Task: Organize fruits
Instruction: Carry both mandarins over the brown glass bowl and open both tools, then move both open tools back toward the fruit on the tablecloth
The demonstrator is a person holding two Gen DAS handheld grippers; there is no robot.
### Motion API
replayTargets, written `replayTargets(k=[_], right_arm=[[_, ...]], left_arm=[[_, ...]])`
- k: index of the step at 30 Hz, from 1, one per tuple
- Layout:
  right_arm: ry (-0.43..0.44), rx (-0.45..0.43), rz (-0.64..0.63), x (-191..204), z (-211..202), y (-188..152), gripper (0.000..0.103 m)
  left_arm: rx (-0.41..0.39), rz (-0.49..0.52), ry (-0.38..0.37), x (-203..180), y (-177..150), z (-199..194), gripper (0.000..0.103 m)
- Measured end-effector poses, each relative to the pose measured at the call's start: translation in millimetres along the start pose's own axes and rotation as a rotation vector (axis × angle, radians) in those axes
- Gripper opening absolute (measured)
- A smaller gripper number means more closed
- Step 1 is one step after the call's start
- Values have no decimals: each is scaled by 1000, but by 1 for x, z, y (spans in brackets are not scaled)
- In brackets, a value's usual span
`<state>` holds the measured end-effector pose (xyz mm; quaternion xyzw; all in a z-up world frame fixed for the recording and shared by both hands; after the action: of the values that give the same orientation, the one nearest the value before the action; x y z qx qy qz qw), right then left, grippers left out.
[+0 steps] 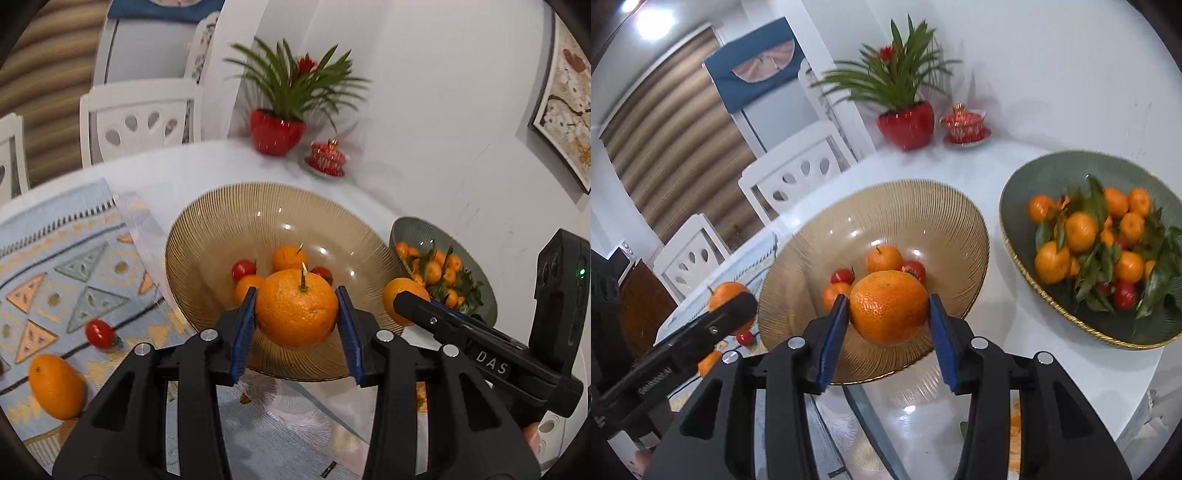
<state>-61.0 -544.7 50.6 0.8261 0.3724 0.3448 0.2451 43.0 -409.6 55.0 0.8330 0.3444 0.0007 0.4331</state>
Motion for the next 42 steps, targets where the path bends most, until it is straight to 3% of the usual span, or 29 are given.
replayTargets(k=[9, 10, 12, 18, 27, 31, 34, 38, 42], right_arm=[[-25, 47, -13, 1, 16, -6, 44], [-24, 50, -14, 2, 18, -6, 45], [-32, 50, -16, 1, 18, -6, 45], [-33, 28, -20, 3, 10, -2, 45], [-16, 22, -16, 10, -1, -5, 49], [-10, 10, -41, 22, -9, -9, 55], [5, 8, -54, 32, -13, -12, 55], [28, -1, -72, 48, -21, -16, 55], [53, 1, -103, 67, -24, -20, 55]], left_arm=[[38, -17, -15, 7, -5, 25, 42], [33, -19, -15, 7, -5, 26, 44], [29, -27, -22, 8, -4, 25, 57], [16, -35, -11, 15, -5, 14, 62], [-22, -50, 0, 24, -8, -15, 66], [-39, -88, -33, 31, -9, -33, 66], [-70, -119, -28, 42, -8, -52, 73], [-157, -165, 17, 62, -6, -88, 94], [-220, -175, 79, 84, -5, -126, 95]])
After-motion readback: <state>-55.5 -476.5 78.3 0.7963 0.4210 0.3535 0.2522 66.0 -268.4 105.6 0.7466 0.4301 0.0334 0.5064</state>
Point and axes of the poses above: each gripper's, at about its wrist camera, not at the fingertips, and z roughly the way its jaws point, x to its left, y to its top, the point moved 6 cm from there along z, roughly the way its jaws point, and after that the axes turned 2 degrees about x, right-handed, at the moved point
